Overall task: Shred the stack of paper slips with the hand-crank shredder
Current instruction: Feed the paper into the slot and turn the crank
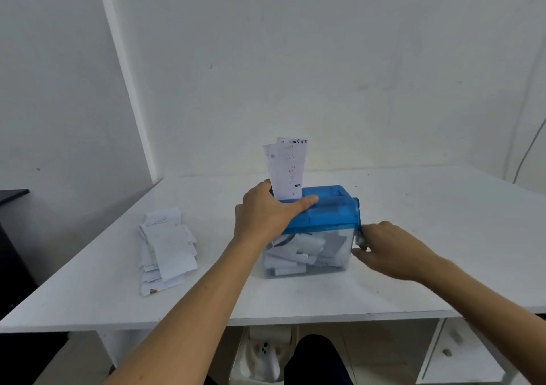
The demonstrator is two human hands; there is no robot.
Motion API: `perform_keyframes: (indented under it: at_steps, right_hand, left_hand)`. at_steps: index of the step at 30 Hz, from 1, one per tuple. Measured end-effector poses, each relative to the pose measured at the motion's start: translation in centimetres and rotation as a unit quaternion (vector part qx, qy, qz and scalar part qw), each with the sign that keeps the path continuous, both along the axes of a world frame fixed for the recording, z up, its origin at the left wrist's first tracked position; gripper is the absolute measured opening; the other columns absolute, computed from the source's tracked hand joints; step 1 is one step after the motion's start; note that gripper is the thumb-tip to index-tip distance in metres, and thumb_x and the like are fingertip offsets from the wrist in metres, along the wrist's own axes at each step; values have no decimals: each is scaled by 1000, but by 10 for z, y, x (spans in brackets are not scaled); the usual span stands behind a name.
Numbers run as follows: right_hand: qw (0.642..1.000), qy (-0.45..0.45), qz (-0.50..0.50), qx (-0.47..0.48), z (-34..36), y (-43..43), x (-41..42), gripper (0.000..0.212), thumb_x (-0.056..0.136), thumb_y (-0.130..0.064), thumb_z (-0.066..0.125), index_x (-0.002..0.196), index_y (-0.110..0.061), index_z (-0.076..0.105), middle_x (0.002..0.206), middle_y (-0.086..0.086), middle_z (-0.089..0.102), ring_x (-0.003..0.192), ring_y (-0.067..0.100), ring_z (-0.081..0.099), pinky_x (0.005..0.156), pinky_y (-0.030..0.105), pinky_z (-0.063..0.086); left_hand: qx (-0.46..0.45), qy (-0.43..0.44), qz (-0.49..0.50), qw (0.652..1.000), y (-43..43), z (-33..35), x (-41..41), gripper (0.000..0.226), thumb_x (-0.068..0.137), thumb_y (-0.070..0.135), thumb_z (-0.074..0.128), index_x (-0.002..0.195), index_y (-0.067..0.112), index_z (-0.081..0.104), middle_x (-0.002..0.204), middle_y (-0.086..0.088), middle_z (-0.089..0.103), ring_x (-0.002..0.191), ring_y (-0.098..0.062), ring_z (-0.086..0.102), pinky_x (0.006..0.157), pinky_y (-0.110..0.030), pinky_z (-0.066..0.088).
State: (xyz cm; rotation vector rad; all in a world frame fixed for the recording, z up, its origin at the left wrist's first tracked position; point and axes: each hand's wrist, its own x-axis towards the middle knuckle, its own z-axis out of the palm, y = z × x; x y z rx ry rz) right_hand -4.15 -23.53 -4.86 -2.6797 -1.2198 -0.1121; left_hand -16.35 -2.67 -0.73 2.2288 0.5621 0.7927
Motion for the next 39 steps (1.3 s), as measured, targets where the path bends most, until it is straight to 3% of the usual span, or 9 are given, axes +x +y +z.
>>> perform_keyframes:
  at_steps: [4,6,8,11,15,21,27,33,39]
  right_hand:
    - [997,40,17,-68,49,-15,-8,39,91,-37,63,68,-12,42,62,-1,46,53,10,42,55,26,37]
    - [994,75,30,-71,76,-20,-13,42,90,-35,67,65,-13,42,56,-3,48,47,8,50,54,21,38]
    - [995,78,38,-47,98,-23,-12,37,89,-36,70,66,-12,56,54,-1,61,50,5,60,57,20,43]
    - [992,100,56,60,121,-25,-1,19,82,-35,80,81,-19,70,70,-1,72,62,9,68,64,27,53]
    - [951,151,69,260,120,-11,21,34,78,-24,85,99,-20,59,101,-1,67,82,23,72,68,36,62]
    - [880,185,39,435,71,24,41,18,89,-24,75,91,-15,60,104,2,69,90,24,70,64,29,59]
    - [852,175,-16,493,33,42,45,10,101,-26,58,103,-17,62,105,0,67,90,21,69,58,23,57]
    - [909,183,-31,374,-4,31,36,17,98,-8,55,114,-15,58,110,3,64,87,22,68,65,31,59]
    - [945,201,-19,256,-14,1,10,14,93,-25,70,96,-22,56,93,-3,65,77,15,65,64,21,52]
  left_hand:
    - [-14,7,-20,1000,4,2,1,86,57,83,74,123,31,60,123,13,65,106,-16,61,90,-39,57]
    - [-27,6,-37,999,5,4,0,78,59,79,77,118,33,58,117,15,63,107,-17,61,90,-39,57]
    - [-31,4,-51,998,6,6,-1,66,62,74,79,111,36,55,108,17,59,105,-17,60,90,-40,57]
    - [-34,-1,-66,997,6,7,-1,57,65,70,81,105,39,53,102,19,58,102,-16,60,92,-39,57]
    - [-45,-8,-67,997,8,6,-2,59,64,69,81,108,38,55,111,15,63,105,-15,61,93,-37,56]
    - [-38,2,-61,997,8,5,-2,82,60,74,79,126,28,60,124,8,64,110,-18,61,91,-36,57]
    - [-74,25,-131,988,12,10,-11,84,50,73,76,122,34,56,116,17,61,108,-11,60,83,-23,50]
    - [-77,19,-122,989,12,9,-10,88,53,72,78,127,32,55,115,19,58,107,-10,57,81,-22,49]
    - [-74,27,-107,991,12,8,-7,104,47,76,75,136,29,51,129,13,56,113,-17,52,93,-32,54]
